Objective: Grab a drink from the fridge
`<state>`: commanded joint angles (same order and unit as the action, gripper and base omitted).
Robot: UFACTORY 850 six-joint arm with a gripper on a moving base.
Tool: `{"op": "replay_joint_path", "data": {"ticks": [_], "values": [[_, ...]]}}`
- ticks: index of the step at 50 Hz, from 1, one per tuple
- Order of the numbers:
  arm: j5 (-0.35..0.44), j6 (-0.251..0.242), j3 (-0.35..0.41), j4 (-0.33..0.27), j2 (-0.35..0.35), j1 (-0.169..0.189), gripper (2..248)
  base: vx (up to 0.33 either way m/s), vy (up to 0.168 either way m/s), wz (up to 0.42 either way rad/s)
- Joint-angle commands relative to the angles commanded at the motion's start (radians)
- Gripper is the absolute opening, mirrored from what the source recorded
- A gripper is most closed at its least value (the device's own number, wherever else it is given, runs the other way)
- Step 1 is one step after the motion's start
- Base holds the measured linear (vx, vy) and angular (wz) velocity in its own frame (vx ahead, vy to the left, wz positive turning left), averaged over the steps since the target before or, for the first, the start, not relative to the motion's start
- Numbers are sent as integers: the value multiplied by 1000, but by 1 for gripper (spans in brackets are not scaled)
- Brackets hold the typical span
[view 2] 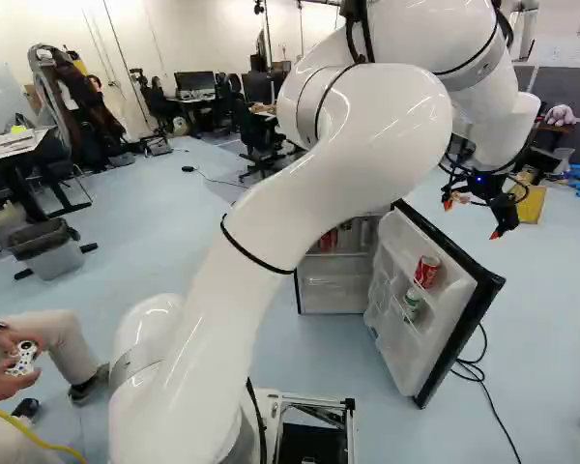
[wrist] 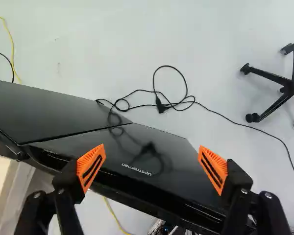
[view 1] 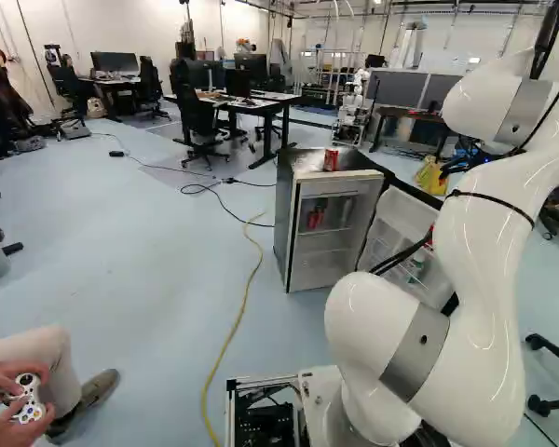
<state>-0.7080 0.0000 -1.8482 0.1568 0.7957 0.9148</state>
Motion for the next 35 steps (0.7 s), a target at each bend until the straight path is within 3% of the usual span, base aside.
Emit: {"op": "replay_joint_path", "data": {"ticks": [35], "values": [[0,0,-27,0,81,1,247,0,0,0]]}}
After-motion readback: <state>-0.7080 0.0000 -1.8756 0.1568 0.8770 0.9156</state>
